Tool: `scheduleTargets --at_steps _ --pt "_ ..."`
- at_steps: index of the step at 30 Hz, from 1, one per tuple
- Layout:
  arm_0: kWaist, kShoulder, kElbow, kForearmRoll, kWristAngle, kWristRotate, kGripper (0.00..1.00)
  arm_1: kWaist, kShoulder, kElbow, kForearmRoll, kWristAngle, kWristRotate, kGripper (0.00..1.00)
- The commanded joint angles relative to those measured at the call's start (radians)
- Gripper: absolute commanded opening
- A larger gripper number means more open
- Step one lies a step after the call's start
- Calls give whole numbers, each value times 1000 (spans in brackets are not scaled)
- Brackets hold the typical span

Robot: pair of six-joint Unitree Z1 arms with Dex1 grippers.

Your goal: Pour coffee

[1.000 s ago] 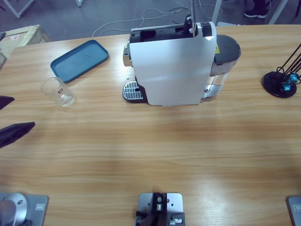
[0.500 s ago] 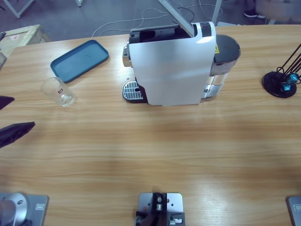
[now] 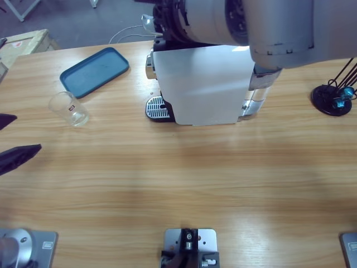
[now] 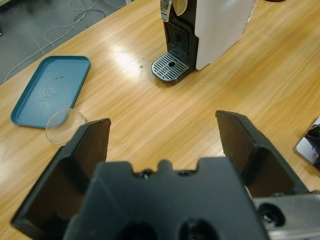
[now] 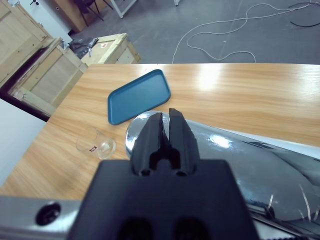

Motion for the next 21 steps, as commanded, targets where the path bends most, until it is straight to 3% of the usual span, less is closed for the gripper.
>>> scheduleTargets --at_steps 1,15,18,20,21 --pt "-5 3 30 -8 18 -7 904 30 167 61 103 24 17 0" --pt "-6 58 17 -6 18 -9 904 -7 216 116 113 34 46 0" --pt "-5 63 16 -6 23 -25 907 -10 158 139 80 12 23 0" --pt "-6 43 17 -4 34 -45 915 -10 32 160 13 24 -111 0" --pt "-6 18 19 0 32 -49 949 -10 -40 156 14 27 -174 148"
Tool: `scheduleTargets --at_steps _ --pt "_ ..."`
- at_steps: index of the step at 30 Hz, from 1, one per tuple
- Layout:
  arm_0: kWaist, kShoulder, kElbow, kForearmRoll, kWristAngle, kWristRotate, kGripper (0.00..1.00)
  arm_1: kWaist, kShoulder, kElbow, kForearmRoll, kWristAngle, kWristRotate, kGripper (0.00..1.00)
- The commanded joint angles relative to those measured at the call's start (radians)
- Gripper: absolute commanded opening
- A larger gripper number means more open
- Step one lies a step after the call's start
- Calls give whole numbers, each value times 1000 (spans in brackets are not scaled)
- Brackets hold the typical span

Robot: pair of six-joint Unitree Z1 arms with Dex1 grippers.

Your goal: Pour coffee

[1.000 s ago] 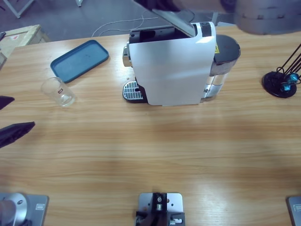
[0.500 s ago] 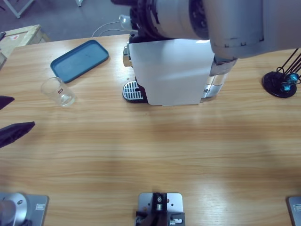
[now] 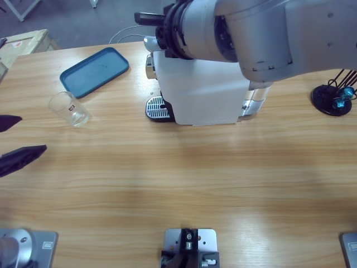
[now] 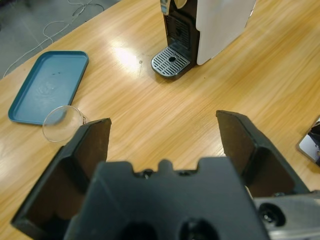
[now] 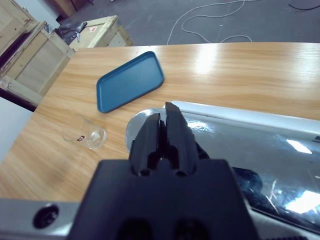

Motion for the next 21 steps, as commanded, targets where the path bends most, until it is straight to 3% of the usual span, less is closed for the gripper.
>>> scheduleTargets --at_steps 1,2,3,5,9,13,16,21 --pt "-5 -38 19 -1 35 -61 984 -9 -186 160 -25 22 -263 873" --pt "9 -68 18 -7 56 -101 991 -9 -270 160 1 19 -304 983" --pt "41 -77 15 -6 87 -138 991 -9 -373 163 51 15 -336 1000" --pt "161 -71 -14 49 84 -188 991 -9 -533 186 170 13 -343 1000" --pt "364 93 -93 151 20 -200 991 -9 -728 369 352 11 -342 1000" --pt "422 219 -37 30 43 -262 991 -9 -860 518 451 20 -305 1000" --pt "453 369 34 -146 42 -289 991 -9 -871 545 512 22 -291 1000" --pt "453 572 60 -216 64 -311 991 -9 -853 571 548 25 -263 1000"
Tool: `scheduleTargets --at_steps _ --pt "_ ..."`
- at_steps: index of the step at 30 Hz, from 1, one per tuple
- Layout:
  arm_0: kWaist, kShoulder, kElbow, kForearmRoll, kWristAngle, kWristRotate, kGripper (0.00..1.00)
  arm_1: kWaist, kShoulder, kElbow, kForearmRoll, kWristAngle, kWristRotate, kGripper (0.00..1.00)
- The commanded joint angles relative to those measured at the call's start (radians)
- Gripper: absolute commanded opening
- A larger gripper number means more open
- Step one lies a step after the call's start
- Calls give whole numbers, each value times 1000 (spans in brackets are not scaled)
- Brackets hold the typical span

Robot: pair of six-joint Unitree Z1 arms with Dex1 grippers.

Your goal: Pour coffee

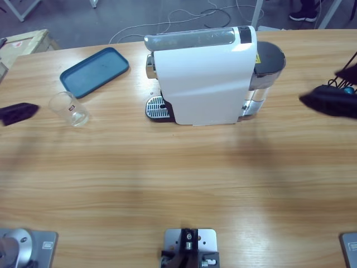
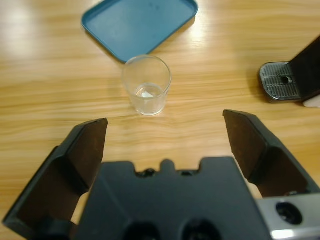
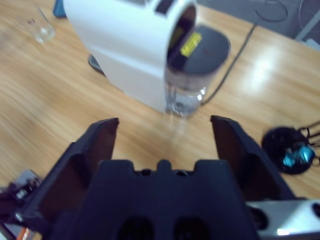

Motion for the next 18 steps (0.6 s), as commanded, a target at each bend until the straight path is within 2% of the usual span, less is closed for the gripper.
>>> scheduleTargets --at_steps 1,6,12,18 --pt "20 316 79 -148 35 -46 991 -6 -20 69 76 23 42 1000" --pt "27 420 78 -234 118 -36 991 -6 -24 100 90 19 66 1000" --pt "55 557 75 -450 110 6 991 -6 -17 105 90 14 74 1000" --pt "64 665 80 -536 108 25 991 -6 5 104 88 10 78 1000"
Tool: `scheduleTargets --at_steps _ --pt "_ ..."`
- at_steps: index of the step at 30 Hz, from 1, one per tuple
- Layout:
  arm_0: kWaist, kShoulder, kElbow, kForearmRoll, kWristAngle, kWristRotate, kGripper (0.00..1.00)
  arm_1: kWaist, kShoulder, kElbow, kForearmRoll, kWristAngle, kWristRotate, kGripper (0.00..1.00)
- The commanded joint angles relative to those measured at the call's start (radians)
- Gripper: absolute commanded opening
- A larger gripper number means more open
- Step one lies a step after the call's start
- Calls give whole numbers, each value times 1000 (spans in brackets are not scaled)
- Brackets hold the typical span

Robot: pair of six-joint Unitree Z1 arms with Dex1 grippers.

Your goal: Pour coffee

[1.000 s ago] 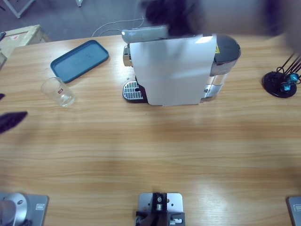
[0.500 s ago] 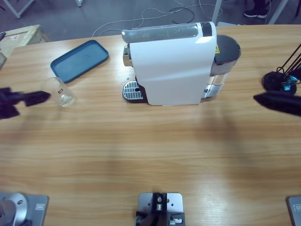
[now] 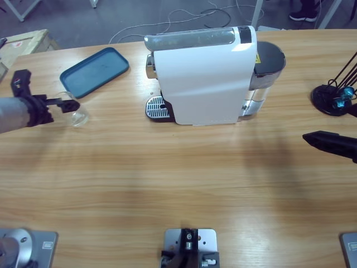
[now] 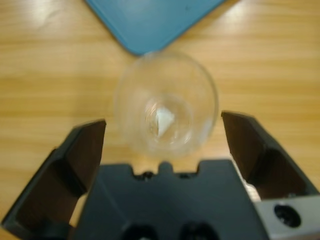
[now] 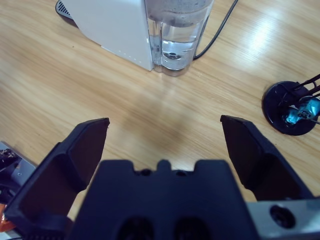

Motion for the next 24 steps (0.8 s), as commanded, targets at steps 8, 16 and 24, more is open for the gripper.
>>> scheduleTargets --at_steps 8,16,24 --pt "18 194 56 -146 23 43 72 -5 26 30 6 6 22 1000" --pt "14 225 233 -460 0 150 0 -6 15 31 10 13 25 1000" --pt "21 52 263 -521 -344 365 0 -6 -7 27 10 4 28 1000"
